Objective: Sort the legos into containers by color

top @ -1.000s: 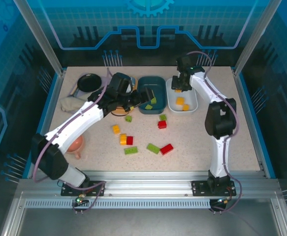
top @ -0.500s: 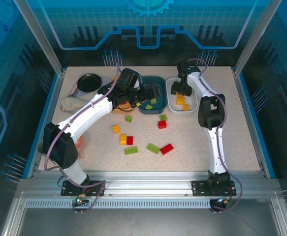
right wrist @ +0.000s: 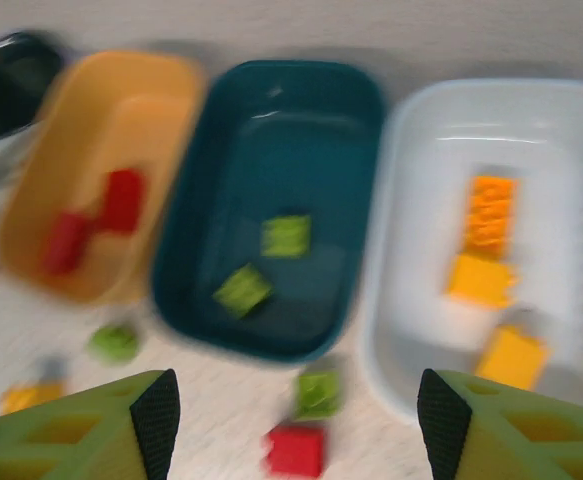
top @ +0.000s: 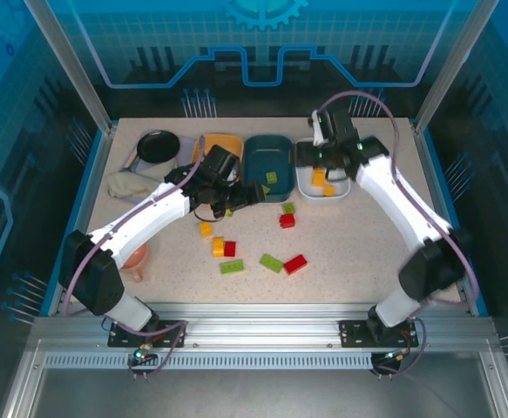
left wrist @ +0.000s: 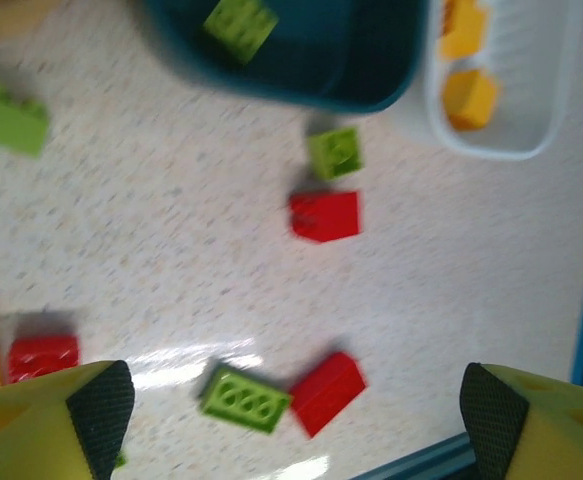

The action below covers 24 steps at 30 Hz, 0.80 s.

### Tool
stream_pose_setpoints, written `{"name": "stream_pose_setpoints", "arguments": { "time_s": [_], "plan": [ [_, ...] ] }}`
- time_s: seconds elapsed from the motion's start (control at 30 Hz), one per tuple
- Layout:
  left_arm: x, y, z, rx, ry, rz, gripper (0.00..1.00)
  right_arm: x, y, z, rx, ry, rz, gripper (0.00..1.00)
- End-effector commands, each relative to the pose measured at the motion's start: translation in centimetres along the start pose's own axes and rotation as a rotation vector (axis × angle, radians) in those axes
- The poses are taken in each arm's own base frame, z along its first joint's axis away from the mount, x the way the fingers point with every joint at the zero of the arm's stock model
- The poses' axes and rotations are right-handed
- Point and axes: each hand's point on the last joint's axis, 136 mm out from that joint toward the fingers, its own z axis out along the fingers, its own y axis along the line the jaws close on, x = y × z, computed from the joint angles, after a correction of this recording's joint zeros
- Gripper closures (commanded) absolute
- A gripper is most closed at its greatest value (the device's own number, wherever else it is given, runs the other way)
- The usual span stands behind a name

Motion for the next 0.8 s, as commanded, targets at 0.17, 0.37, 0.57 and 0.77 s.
{"name": "stream_pose_setpoints", "arguments": {
  "time_s": [0.17, 0.37, 0.57, 0.77],
  "plan": [
    [4.0, 5.1, 4.8, -0.264, 0.16, 0.137, 0.17, 15.4, 4.5, -0.7, -0.247, 0.187, -0.014, 0.33],
    [3.3, 6.3, 8.0, -0.325, 0.198, 0.196, 0.12, 19.1, 4.6, -1.7, -0.26, 0.237, -0.017, 0.32],
    [3.1, 7.3, 9.7, -0.318, 0.219, 0.174, 0.11, 18.8, 4.4, -2.0, -0.248, 0.22, -0.024, 0.32],
    [4.6, 9.0, 9.9, -0.354, 0.26, 0.156, 0.12, 18.5, 4.7, -1.8, -0.251, 0.217, -0.023, 0.32]
  ]
}}
